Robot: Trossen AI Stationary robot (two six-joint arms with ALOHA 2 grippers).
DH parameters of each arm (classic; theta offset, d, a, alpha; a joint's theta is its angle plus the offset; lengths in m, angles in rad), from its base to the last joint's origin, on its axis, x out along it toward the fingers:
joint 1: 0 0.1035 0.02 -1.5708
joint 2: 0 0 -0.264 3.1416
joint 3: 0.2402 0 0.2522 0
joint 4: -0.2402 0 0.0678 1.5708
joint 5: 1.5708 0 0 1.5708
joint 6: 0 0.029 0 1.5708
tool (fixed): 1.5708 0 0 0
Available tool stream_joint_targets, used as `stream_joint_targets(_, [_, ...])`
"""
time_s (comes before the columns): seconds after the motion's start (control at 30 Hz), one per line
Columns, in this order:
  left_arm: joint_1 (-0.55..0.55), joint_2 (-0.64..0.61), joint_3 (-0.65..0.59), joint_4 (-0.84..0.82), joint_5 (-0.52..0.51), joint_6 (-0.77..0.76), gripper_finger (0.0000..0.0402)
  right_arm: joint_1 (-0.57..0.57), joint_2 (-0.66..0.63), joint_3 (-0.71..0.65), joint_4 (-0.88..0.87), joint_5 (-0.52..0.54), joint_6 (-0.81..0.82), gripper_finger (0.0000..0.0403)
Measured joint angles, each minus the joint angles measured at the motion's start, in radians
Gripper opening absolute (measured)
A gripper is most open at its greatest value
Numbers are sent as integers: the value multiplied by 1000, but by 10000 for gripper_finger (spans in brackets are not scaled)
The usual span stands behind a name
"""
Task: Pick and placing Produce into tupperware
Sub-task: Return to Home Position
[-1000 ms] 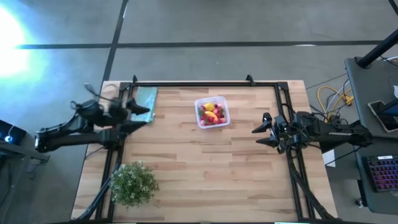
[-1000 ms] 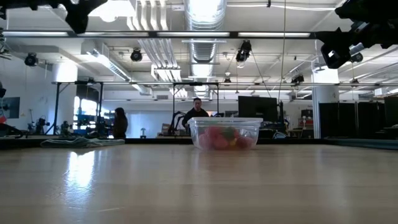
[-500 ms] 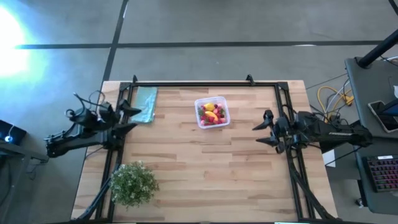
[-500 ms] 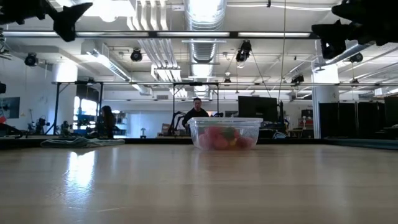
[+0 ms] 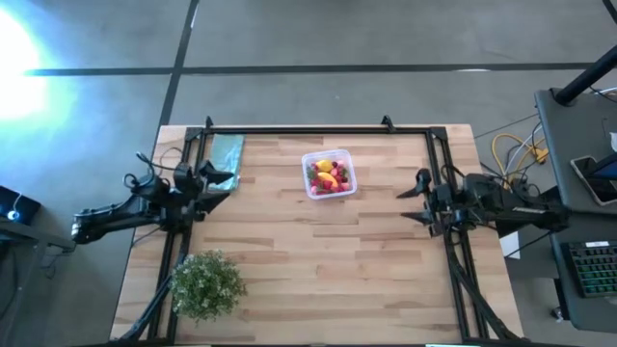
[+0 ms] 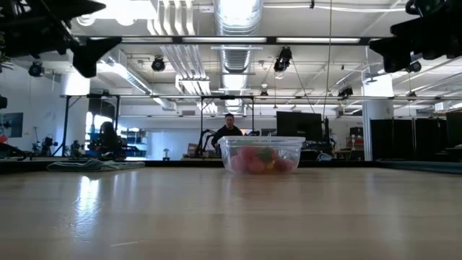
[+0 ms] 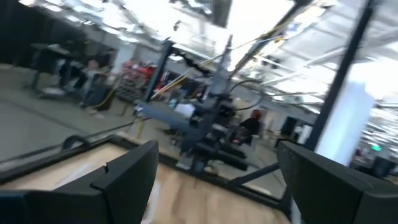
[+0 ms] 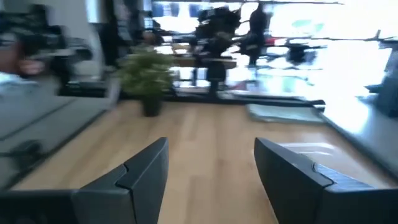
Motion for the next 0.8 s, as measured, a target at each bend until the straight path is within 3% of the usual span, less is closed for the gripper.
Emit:
stream_joint_targets(0.37, [0, 7, -99, 53, -43, -18, 314, 0, -44, -61, -31, 33, -2, 228])
stream_joint_targets(0.8, [0, -1, -100, 24, -54, 2, 314, 0, -36, -196, 236, 34, 23, 228])
